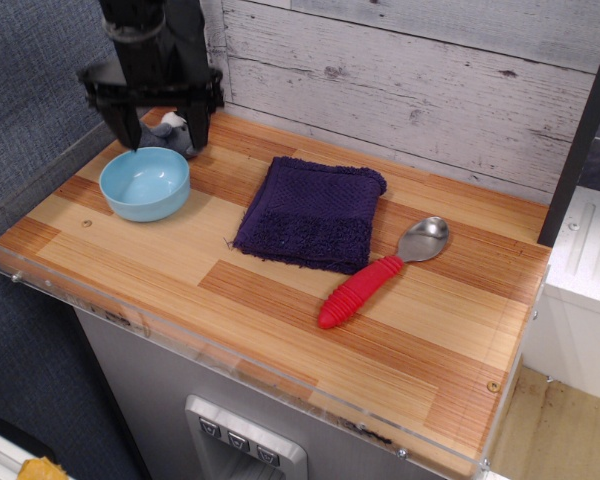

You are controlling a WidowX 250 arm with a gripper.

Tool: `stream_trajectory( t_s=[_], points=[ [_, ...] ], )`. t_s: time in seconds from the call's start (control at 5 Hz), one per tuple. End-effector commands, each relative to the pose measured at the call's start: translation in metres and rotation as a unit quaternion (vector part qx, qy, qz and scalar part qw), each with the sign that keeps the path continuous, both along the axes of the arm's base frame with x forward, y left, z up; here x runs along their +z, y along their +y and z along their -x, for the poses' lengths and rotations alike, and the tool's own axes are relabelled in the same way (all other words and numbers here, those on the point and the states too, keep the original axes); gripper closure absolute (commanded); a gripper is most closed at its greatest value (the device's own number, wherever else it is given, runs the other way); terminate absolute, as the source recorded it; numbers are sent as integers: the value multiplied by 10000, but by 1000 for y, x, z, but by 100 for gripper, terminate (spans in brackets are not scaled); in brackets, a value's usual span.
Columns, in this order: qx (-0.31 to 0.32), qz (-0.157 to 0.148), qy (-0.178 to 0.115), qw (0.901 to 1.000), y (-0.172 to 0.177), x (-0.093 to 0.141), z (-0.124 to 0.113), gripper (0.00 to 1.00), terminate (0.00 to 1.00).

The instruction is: Place the blue cup just behind or before the red spoon.

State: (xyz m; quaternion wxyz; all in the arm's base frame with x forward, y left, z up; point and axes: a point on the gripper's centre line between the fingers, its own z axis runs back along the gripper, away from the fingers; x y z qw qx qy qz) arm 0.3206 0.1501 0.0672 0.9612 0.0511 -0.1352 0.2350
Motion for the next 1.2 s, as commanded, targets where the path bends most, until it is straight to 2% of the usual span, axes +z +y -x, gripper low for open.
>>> stream_trajectory(
  t_s=[0.0, 0.2, 0.4, 1.0],
  points=[
    [5, -63, 174, 9998, 7, -14, 9, 0, 0],
    [14, -57, 311, 9995, 9, -24, 14, 0, 0],
    [-10, -81, 348, 9994, 8, -28, 18, 100, 0],
    [0, -119, 238, 9996, 9, -21, 20, 100, 0]
  ],
)
